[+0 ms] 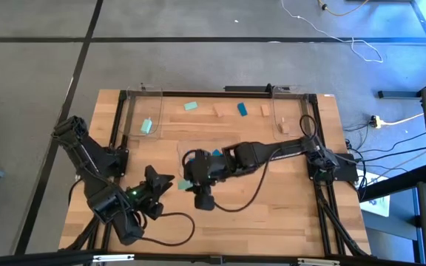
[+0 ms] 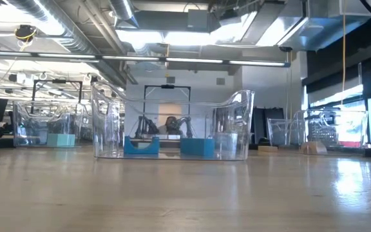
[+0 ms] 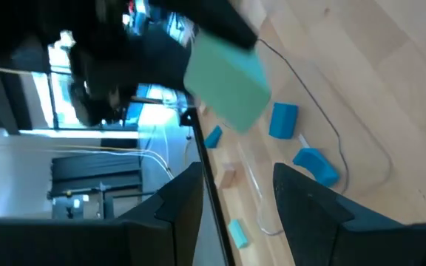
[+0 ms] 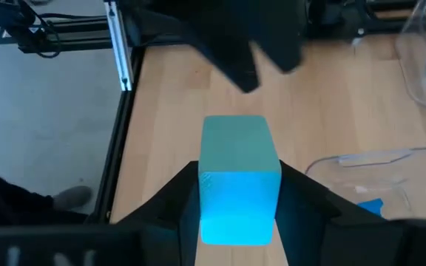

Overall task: Sort & place blocks by color
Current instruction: Put the bottom light blue block into the top left transparent bin

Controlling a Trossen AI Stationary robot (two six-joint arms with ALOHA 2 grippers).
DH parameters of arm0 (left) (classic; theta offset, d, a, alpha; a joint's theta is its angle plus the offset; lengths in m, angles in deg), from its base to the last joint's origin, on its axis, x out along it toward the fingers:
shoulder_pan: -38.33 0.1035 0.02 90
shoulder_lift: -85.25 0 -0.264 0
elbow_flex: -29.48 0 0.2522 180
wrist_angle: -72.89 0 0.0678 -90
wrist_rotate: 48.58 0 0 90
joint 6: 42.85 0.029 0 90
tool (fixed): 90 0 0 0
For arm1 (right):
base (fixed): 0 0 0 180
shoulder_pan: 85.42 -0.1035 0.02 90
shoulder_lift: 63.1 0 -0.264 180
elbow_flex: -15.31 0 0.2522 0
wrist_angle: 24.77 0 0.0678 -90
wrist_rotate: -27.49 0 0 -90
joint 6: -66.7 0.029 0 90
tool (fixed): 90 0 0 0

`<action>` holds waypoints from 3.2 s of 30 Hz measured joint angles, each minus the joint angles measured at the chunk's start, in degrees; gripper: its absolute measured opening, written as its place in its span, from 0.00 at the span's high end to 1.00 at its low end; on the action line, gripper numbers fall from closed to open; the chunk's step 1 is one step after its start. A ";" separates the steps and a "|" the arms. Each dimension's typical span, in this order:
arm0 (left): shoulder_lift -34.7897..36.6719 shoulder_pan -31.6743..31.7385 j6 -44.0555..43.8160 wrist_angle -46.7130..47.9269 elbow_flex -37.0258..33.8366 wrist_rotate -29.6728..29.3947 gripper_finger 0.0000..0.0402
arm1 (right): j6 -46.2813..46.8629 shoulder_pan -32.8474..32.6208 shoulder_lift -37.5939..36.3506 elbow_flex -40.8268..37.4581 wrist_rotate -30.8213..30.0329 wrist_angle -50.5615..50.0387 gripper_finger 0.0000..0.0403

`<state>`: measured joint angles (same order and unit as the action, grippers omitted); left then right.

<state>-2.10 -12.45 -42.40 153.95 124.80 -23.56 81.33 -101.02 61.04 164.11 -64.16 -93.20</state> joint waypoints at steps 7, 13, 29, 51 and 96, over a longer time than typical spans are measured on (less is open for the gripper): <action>0.00 -1.33 0.26 -2.11 0.00 -2.67 0.61 | -2.31 4.12 -0.29 -0.02 8.04 1.92 0.68; 0.00 -1.84 0.26 -2.09 0.00 -5.57 0.61 | -2.90 5.40 -0.31 -0.02 13.66 5.66 0.68; 0.01 -2.76 1.57 -2.04 0.04 -9.65 0.61 | -1.61 5.47 -0.31 -0.07 16.48 9.11 0.68; 0.01 -1.28 15.62 -16.07 0.07 -9.87 0.61 | -1.63 5.45 -0.31 -0.07 16.75 9.04 0.68; 0.00 5.20 22.25 -20.19 0.07 1.35 0.72 | 0.11 5.32 -0.35 -0.02 16.88 7.21 0.57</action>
<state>-2.10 -7.25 -20.15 133.76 124.86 -22.21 81.44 -95.71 60.69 164.09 -47.28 -85.99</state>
